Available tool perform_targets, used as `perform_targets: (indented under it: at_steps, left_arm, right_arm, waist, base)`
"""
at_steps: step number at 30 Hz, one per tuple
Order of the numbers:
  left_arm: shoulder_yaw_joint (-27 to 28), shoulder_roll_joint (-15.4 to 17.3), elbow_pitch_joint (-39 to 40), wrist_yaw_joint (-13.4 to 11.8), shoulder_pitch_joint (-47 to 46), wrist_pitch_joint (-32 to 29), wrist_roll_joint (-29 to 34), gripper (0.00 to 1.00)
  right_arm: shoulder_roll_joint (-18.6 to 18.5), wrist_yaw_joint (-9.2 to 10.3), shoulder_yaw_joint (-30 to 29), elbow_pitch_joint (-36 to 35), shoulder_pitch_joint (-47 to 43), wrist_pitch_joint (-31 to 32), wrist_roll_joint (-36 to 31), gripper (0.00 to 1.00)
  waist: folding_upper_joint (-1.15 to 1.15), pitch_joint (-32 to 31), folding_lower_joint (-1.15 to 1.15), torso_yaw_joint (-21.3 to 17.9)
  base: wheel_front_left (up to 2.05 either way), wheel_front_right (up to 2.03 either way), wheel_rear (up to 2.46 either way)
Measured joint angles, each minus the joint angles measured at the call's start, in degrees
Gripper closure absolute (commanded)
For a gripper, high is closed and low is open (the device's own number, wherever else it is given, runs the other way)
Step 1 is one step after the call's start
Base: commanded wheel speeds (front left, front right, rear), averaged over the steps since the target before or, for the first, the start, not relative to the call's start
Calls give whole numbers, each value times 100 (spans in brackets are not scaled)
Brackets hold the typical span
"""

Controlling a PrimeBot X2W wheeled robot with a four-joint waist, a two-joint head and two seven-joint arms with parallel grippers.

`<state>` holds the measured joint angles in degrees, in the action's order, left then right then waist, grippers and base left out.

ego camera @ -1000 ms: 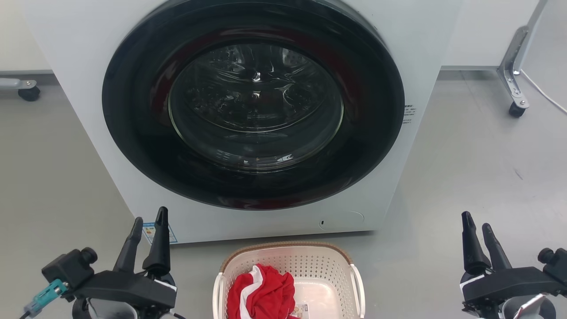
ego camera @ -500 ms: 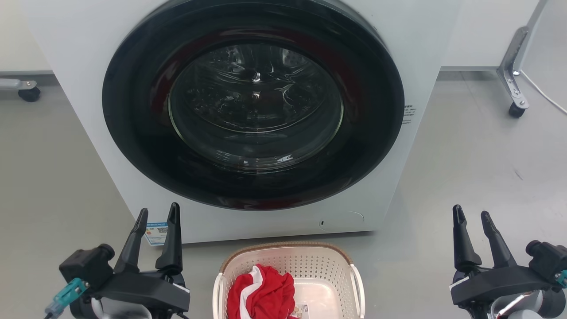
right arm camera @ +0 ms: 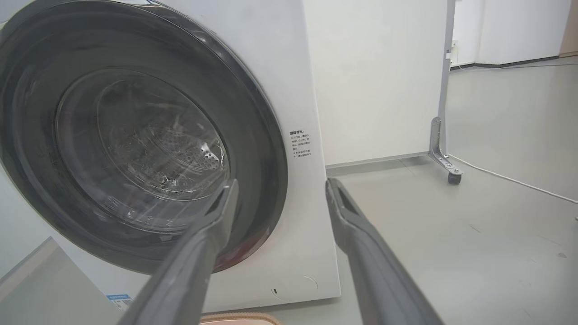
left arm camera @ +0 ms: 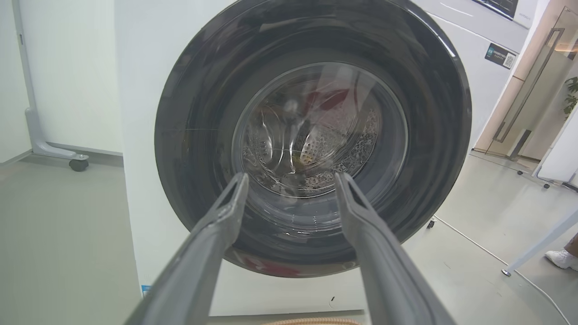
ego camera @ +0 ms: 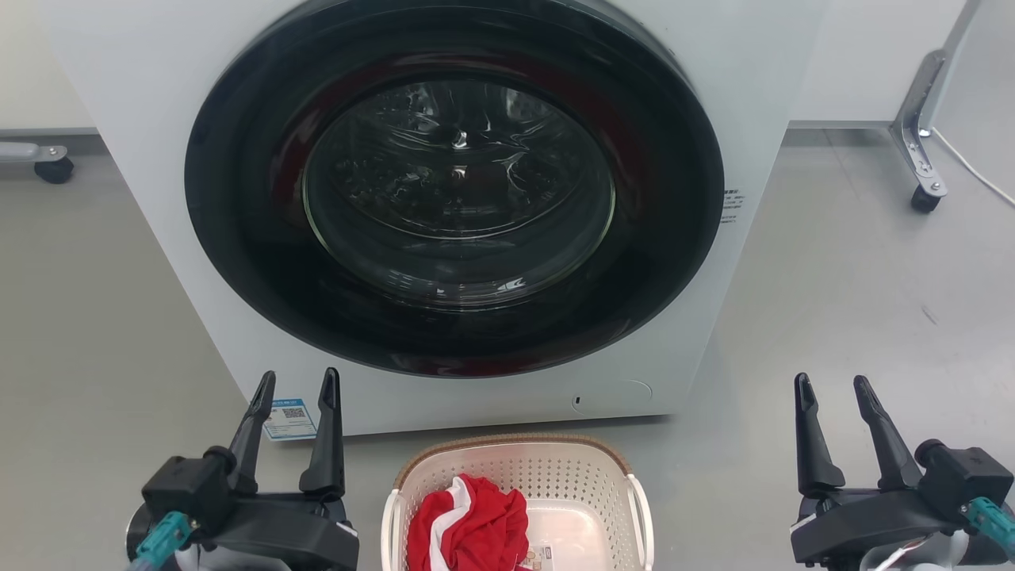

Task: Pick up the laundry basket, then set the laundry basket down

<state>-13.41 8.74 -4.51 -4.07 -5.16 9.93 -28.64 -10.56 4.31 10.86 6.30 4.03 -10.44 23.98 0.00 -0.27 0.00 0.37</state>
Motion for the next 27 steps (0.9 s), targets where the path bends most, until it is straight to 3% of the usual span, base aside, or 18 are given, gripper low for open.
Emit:
perform_targets:
  at_steps: [19,27]
  left_arm:
    - [-197,0,138,-257,142,75,1126,0]
    - [-127,-31,143,-298,220,-44,1149,0]
  right_arm:
    - [-59,248,223,-91,-120,-382,-1213,0]
    - [-63,275,194,-85,-135,-385,-1281,0]
  waist:
    - [0,-45,0,30]
    - [0,-56,0,37]
  base:
    - [0,0,0]
    - [0,0,0]
